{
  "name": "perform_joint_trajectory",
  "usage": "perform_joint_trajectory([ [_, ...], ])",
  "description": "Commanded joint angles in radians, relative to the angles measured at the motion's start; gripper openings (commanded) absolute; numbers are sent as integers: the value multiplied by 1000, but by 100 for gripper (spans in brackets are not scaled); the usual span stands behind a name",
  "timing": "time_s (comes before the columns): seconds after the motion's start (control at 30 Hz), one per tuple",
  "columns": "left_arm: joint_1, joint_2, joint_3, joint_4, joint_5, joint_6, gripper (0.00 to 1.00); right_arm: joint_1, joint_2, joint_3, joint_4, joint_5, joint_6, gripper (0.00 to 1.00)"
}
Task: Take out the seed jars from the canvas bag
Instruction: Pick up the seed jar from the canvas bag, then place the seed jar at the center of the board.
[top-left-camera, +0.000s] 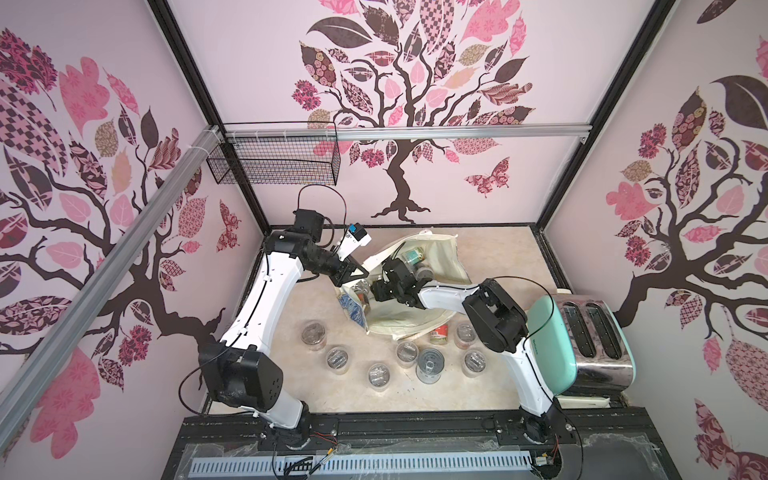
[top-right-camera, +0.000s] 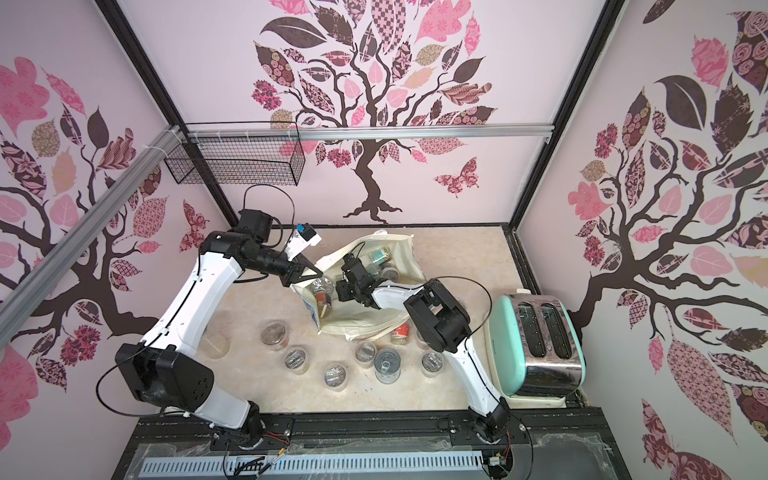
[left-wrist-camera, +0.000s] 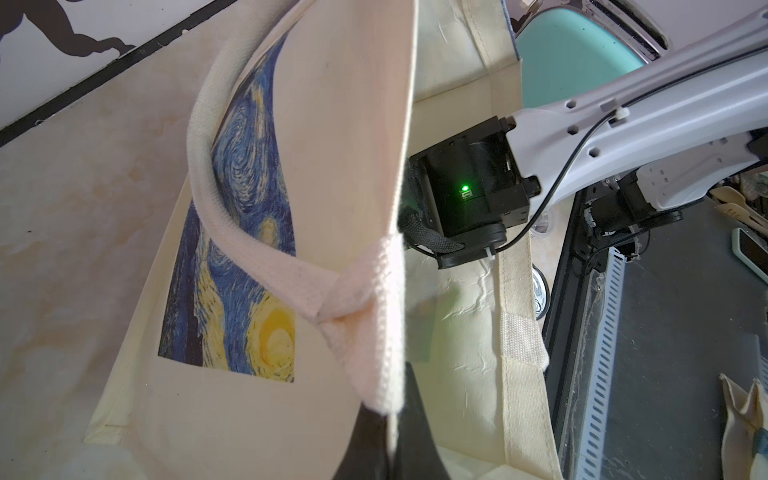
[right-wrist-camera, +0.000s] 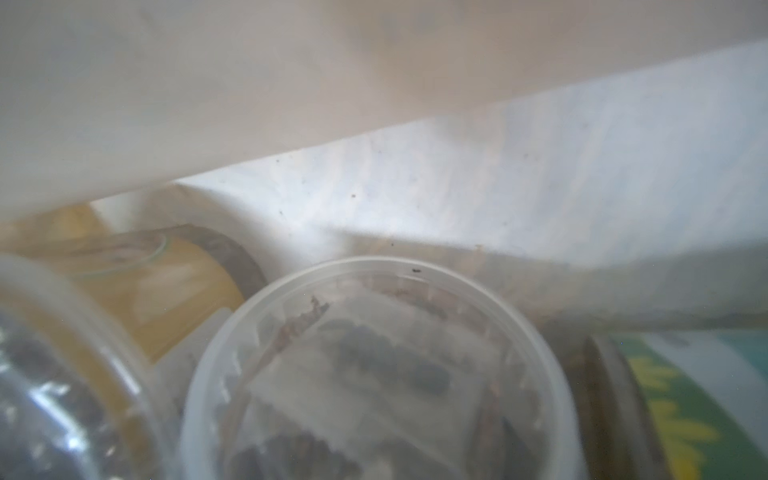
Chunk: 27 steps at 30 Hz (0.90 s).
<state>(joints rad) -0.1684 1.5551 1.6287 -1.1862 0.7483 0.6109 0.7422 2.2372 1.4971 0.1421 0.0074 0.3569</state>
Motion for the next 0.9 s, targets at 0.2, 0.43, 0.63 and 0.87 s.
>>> perform_joint_trajectory([
  [0.2, -1, -8, 8, 3, 32, 12, 0, -10, -252, -198, 250, 16, -39, 53],
  [0.43, 2, 3, 23, 69, -39, -70, 0, -9, -374, -285, 286, -27, -15, 53],
  [0.63, 13, 43, 64, 116, -83, -158, 0, -9, -490, -360, 289, -73, -7, 54],
  [0.87, 19, 116, 135, 132, -118, -228, 0, 8, -653, -456, 289, -160, -31, 59],
])
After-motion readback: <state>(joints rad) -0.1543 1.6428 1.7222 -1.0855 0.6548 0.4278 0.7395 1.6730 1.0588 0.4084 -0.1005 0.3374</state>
